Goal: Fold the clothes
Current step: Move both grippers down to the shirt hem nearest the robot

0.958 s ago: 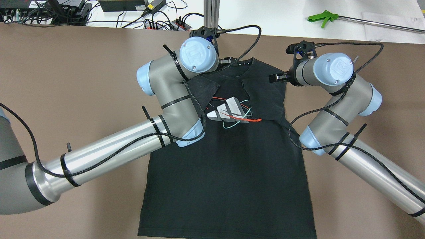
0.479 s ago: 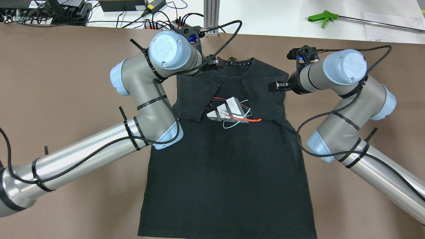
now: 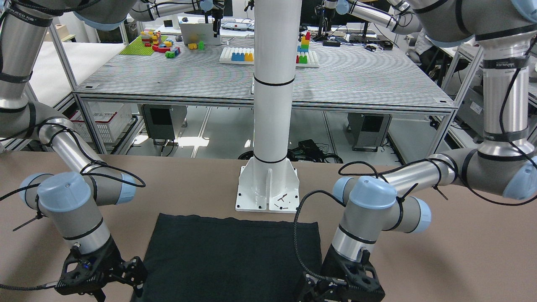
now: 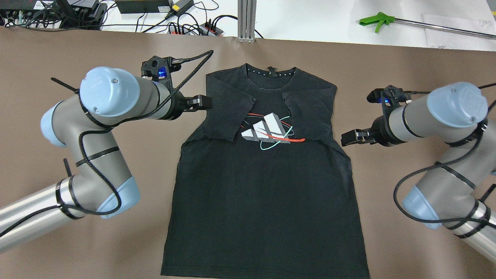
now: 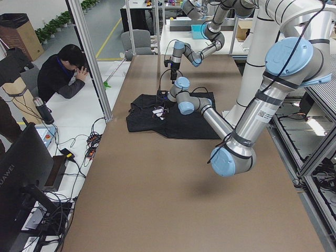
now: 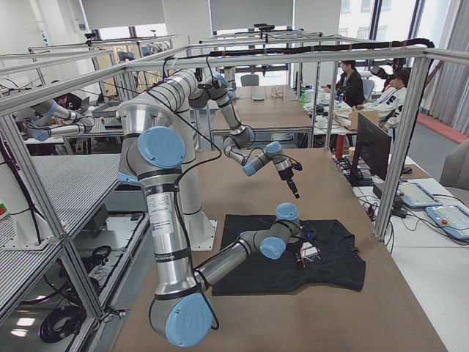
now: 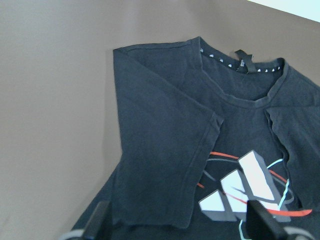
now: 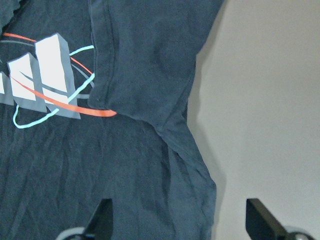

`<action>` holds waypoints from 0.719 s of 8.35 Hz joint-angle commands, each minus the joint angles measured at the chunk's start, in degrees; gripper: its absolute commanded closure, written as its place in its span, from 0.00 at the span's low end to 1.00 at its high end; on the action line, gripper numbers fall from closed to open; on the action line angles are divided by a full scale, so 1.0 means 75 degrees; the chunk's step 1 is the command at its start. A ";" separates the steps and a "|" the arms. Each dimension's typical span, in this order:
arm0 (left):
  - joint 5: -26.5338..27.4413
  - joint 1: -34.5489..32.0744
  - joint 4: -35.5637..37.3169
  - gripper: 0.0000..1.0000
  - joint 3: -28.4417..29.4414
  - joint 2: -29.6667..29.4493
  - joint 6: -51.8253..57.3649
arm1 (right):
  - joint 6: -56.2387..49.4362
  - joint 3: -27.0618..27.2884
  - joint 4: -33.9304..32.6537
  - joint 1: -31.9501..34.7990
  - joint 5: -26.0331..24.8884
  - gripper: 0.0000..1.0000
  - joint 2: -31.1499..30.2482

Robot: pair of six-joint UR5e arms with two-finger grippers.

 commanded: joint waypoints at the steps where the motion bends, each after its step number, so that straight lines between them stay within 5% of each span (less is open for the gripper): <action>1: 0.0068 0.0449 0.0884 0.06 -0.1269 0.0699 -0.0387 | 0.0026 0.0625 0.0127 -0.0053 0.0230 0.06 -0.1224; 4: 0.0719 0.1079 0.0990 0.06 -0.1935 0.1190 -0.0845 | 0.0620 0.0686 0.2275 -0.0275 0.0836 0.06 -0.2851; 6: 0.1099 0.1270 0.1272 0.06 -0.2406 0.1532 -0.0846 | 0.2069 0.0440 0.3299 -0.1183 0.1051 0.06 -0.2938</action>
